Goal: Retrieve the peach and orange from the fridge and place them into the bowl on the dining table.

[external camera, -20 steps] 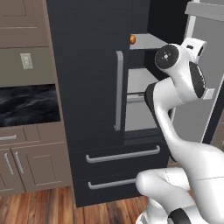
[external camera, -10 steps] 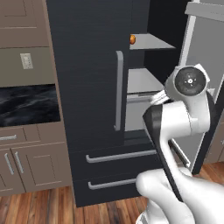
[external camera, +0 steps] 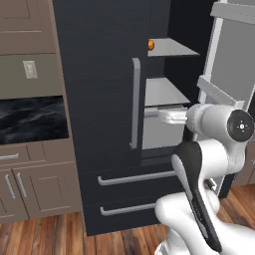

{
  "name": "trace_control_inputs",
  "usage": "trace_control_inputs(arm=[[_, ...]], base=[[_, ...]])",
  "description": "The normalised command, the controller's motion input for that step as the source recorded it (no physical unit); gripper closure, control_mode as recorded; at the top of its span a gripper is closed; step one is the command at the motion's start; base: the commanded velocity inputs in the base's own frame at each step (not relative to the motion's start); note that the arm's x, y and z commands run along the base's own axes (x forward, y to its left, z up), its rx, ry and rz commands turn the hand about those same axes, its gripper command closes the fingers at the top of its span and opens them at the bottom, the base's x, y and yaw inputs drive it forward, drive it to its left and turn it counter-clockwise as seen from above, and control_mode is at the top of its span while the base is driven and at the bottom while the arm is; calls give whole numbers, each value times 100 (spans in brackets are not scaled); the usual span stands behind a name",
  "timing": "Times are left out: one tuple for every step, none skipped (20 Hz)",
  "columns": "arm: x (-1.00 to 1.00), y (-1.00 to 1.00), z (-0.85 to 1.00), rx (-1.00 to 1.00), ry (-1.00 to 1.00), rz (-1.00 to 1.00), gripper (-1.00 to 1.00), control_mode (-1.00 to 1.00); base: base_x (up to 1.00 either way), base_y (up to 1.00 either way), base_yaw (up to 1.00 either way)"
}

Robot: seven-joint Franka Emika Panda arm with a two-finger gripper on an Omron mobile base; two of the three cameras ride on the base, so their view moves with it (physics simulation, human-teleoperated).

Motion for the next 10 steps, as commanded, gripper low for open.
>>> trace_control_inputs(arm=[[0,31,21,56,0,1,-100,-100],[0,23,38,49,0,0,-100,-100],[0,13,54,40,0,0,-100,-100],[0,11,53,29,0,0,-100,-100],[2,11,43,13,7,0,-100,-100],[7,21,33,0,10,0,-100,-100],[15,31,26,0,12,0,-100,-100],[25,33,22,-4,14,0,-100,-100],[29,25,21,-5,20,0,-100,-100],[34,24,16,-8,20,0,-100,-100]], base=[[0,0,0],[0,0,0],[0,0,0],[0,0,0],[0,0,0],[0,0,0],[0,0,0],[0,0,0],[0,0,0],[0,0,0]])
